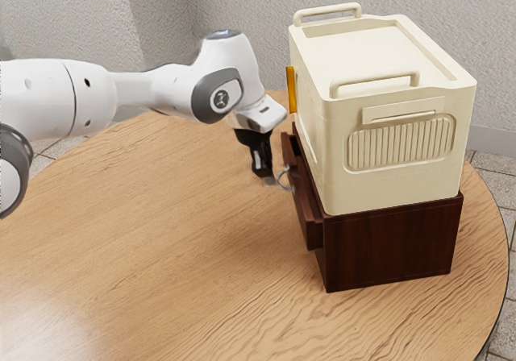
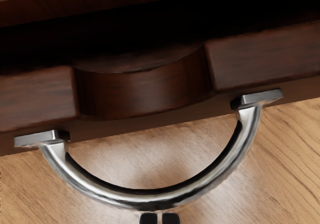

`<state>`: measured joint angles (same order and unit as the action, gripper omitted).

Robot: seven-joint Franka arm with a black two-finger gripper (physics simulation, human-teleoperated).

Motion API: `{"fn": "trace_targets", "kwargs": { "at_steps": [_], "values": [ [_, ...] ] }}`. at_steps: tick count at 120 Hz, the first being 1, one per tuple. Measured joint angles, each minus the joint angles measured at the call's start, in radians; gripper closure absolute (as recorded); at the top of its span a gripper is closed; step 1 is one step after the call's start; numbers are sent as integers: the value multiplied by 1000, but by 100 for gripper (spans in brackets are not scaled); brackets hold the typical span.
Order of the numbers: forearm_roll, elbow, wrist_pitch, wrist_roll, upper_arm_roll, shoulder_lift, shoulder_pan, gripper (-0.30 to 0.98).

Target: Push the drawer handle with one arm to close the drawer

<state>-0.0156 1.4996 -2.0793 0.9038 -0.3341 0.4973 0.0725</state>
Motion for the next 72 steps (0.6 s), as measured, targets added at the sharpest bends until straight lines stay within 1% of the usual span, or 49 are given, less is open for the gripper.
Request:
{"fn": "trace_targets", "kwargs": {
  "at_steps": [14, 30, 38, 43, 49, 56, 60, 65, 72],
  "values": [
    [0, -9, -32, -14, -23, 21, -4, 79],
    [2, -9, -56, -28, -26, 28, -4, 78],
    [4, 117, -63, -40, -41, -83, 35, 79],
    [5, 214, -46, -48, -51, -211, 62, 79],
    [6, 274, 19, -57, -54, -372, 91, 79],
    [7, 289, 120, -66, -48, -538, 121, 79],
    [7, 274, 191, -70, -33, -606, 128, 79],
    [6, 263, 275, -71, 3, -664, 137, 79],
    [2, 256, 369, -71, 38, -701, 163, 78]
  ]
}}
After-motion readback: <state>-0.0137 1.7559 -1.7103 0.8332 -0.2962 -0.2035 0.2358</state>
